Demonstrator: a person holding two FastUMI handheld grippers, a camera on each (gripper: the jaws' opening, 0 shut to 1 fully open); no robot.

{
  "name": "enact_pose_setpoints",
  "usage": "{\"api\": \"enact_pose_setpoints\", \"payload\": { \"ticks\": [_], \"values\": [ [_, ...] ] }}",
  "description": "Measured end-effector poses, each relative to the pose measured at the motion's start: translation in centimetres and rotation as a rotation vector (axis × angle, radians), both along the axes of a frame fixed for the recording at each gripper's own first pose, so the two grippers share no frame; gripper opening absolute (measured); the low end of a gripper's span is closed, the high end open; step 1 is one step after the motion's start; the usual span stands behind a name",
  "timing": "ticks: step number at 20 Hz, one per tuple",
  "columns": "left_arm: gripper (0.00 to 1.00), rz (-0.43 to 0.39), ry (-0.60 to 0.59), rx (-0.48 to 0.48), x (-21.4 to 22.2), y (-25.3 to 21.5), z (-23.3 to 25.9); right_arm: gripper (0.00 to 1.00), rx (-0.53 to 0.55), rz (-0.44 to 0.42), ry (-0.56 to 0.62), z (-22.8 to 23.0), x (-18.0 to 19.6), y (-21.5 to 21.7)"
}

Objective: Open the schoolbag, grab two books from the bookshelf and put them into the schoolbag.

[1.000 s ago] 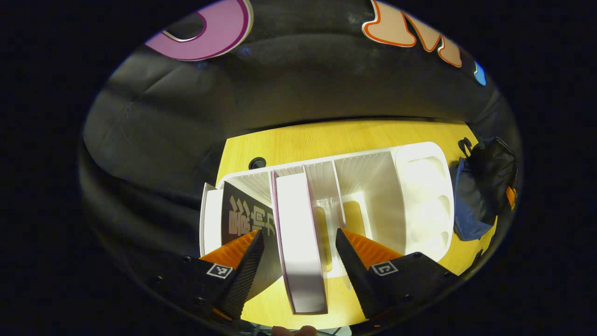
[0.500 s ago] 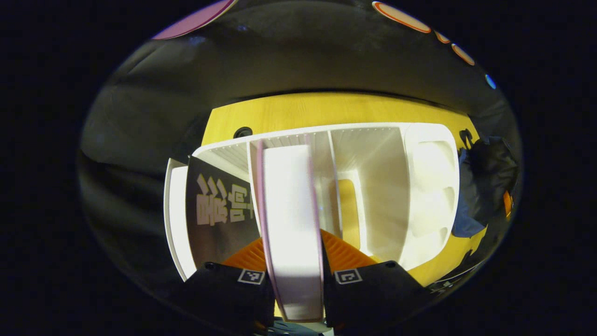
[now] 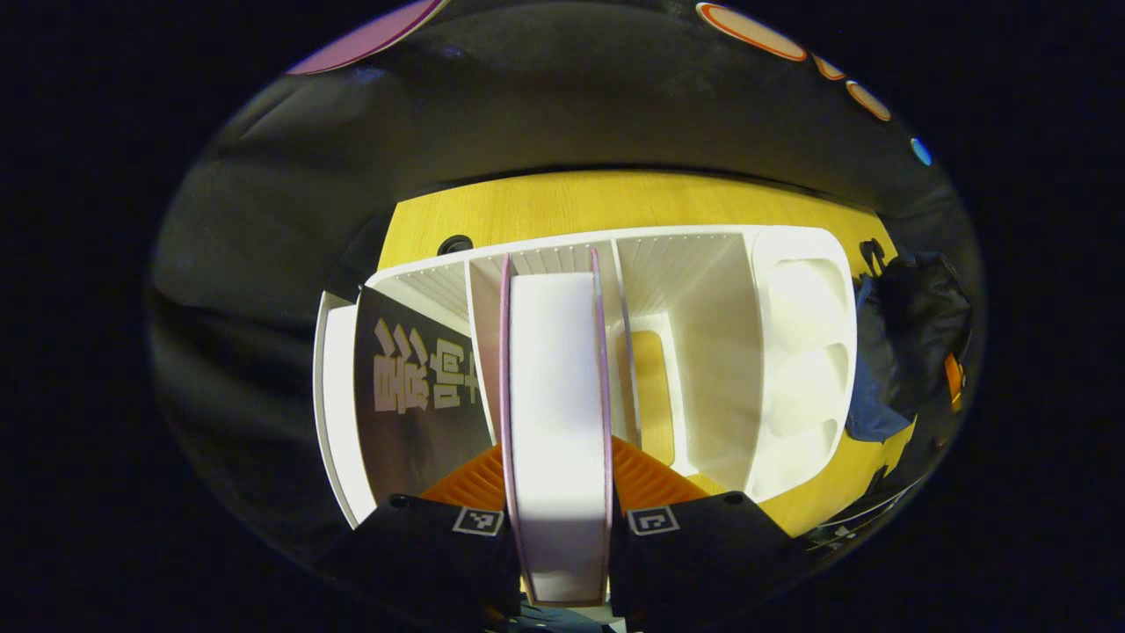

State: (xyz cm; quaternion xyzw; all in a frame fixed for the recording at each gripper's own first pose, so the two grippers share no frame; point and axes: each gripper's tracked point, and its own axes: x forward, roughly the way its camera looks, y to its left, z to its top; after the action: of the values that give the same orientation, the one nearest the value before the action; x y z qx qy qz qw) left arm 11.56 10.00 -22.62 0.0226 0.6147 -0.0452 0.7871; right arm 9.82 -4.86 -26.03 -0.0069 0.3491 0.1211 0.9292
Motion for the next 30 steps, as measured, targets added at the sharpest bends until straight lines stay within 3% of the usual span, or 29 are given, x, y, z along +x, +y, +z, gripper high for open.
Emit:
{"api": "enact_pose_setpoints", "payload": {
  "ticks": [14,15,19,22,30],
  "values": [
    [0.36,0.044,-0.178,-0.098,-1.0,3.0,9.6,0.03,0.008,0.004,0.007,0.0,0.1,0.0],
    [0.39,0.059,-0.189,-0.126,-1.0,2.8,10.6,0.0,0.006,0.008,0.005,-0.1,0.1,0.0],
    [0.33,0.131,-0.237,-0.272,-1.9,1.9,14.5,0.03,0.01,0.012,0.007,0.0,0.2,0.1],
    [0.36,0.187,-0.285,-0.353,-2.2,1.5,16.4,0.03,0.016,0.01,0.009,0.0,0.2,0.0],
    [0.34,0.34,-0.292,-0.742,-3.0,-5.5,18.8,0.03,0.026,0.005,0.0,0.0,0.1,-0.2]
  ]
}}
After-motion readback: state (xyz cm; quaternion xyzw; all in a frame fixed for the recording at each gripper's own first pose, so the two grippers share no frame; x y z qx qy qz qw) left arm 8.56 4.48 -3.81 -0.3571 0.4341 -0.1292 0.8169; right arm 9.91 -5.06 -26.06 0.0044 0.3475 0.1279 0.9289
